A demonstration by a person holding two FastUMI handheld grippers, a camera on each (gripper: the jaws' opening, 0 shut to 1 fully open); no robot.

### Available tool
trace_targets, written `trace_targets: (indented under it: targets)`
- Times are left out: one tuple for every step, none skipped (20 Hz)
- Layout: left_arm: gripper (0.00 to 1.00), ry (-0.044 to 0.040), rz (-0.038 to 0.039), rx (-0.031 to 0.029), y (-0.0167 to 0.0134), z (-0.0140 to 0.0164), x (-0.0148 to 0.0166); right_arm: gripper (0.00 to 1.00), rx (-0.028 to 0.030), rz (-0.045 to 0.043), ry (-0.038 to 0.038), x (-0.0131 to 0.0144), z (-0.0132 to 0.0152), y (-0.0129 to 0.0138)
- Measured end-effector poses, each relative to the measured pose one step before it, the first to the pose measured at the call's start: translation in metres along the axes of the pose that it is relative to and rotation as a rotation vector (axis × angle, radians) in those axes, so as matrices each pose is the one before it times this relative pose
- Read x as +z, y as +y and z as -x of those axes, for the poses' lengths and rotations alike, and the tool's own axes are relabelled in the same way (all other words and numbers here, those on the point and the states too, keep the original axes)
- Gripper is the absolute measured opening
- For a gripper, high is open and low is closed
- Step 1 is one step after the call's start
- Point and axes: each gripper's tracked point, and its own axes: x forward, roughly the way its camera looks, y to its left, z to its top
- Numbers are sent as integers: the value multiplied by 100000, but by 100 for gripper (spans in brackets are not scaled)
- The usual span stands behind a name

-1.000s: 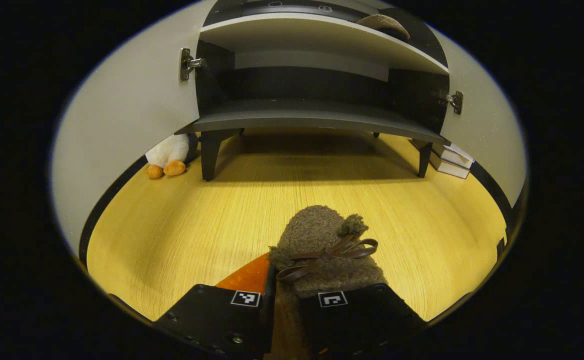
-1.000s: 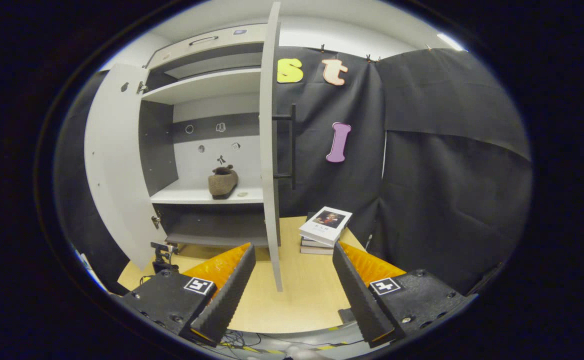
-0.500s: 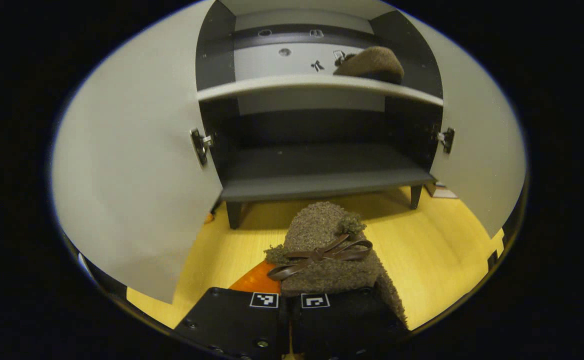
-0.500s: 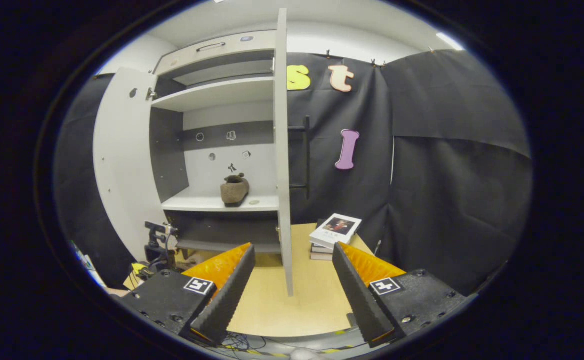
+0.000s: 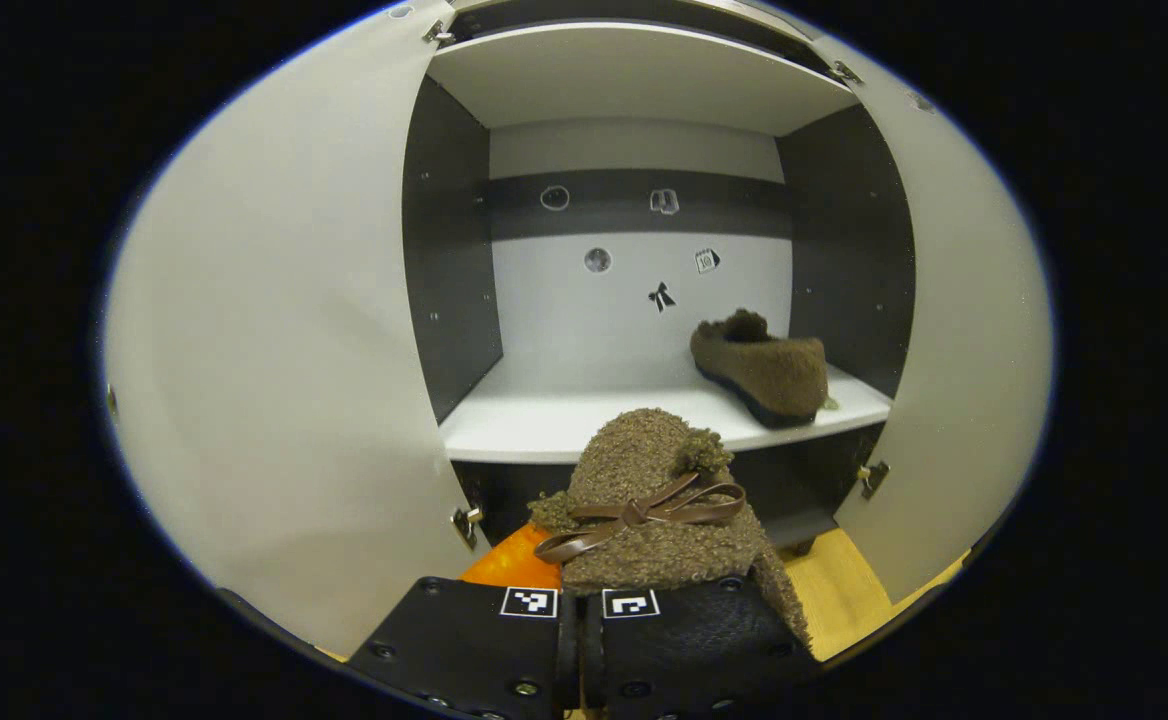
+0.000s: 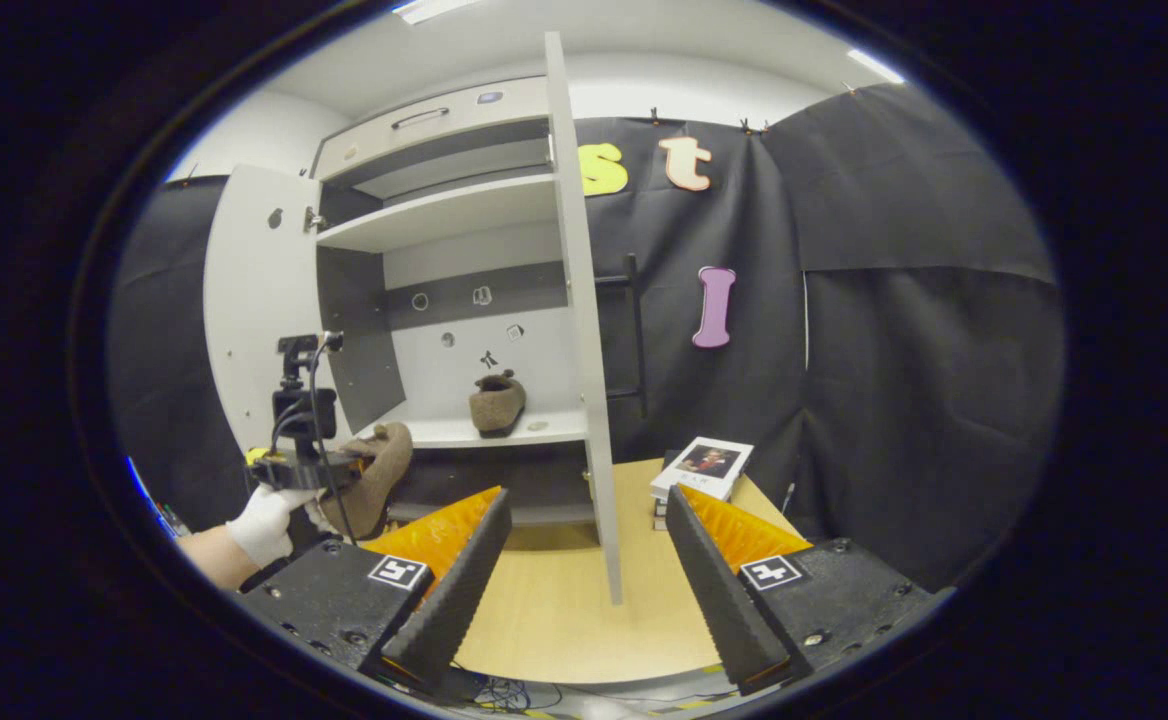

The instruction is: Grab one shoe with the right hand and put it into the shoe cabinet, grab the other shoe with the left hand and put it into the shoe cabinet; then close the right door with the right hand and the left door with the left hand.

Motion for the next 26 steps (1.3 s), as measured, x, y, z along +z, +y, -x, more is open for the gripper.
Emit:
trace_targets:
  targets:
    - [6, -1295, -212, 520, -86, -1082, 1647, 99, 391, -412, 58, -75, -140, -82]
    - [6, -1262, 243, 866, -39, -1149, 1517, 99, -13, -553, 143, -74, -99, -260]
    - [6, -341, -53, 462, -186, -1309, 1342, 99, 9, -580, -19, -51, -112, -277]
    - [6, -1097, -379, 820, 484, -535, 870, 99, -551, -429, 143, -55, -142, 39]
    - [6, -447, -288, 1007, 807, -1644, 576, 99, -204, -341, 405, -28, -83, -105]
    - [6, 16, -907, 771, -1046, -1705, 1666, 98, -505, -446, 403, -30, -179, -246]
    - [6, -11, -1387, 680, 36, -1330, 809, 98, -268, -716, 515, 78, -202, -416]
    - [6, 594, -459, 516, -94, -1336, 797, 99, 41, -855, 54, 140, -191, -324]
    - [6, -850, 153, -310, -96, -938, 964, 99, 36, -562, -215, 277, 11, -138]
    - [5, 392, -41, 80, -190, -1158, 486, 99, -369, 5, -373, 231, 9, -106]
    - [6, 598, 291, -54, -152, -1022, 407, 99, -548, 422, -300, 208, 17, -266]
    - [5, 963, -115, -538, -416, -1211, 139, 98, -358, 268, -320, 175, -46, -198]
    - [5, 979, -619, -169, -344, -1258, 23, 99, -304, 24, -189, 180, -14, -141]
    - [6, 1973, -415, 61, -217, -1368, -316, 99, -38, 72, -54, 58, -89, -49]
    - [6, 1557, 250, 350, -125, -1110, -293, 98, -106, 403, 195, 5, -22, -77]
    - [6, 1784, -520, 36, -175, -1173, -367, 99, -536, 437, 487, -161, -129, -214]
    - [2, 2403, -330, 200, -65, -783, -561, 99, -149, 121, 214, -28, 5, -195]
    - [2, 2015, -178, -417, -178, -927, -498, 99, -440, -205, 329, -30, -154, -20]
    - [2, 1874, -507, 36, 44, -696, -435, 99, -117, -276, 319, -3, -114, -145]
    - [2, 2514, -951, 404, 77, -907, -634, 98, -146, -272, 321, -80, -118, -43]
    - [2, 3754, -598, 242, 13, -543, -855, 98, 79, -310, 247, -46, -114, -84]
    - [2, 3999, -211, -6, 29, -301, -1034, 98, -320, -512, 129, -4, -70, -129]
    - [2, 941, -1185, -67, 26, -291, -305, 99, -166, -572, -81, 102, -194, -191]
    - [2, 1174, -1064, -294, 69, -333, -291, 99, 41, -452, 508, -87, -230, 61]
    - [2, 337, -495, -223, -42, -62, 31, 99, 228, -356, 323, -101, -152, 33]
    - [2, 411, -665, -257, -39, 13, -68, 99, 412, -213, 476, -134, -140, 227]
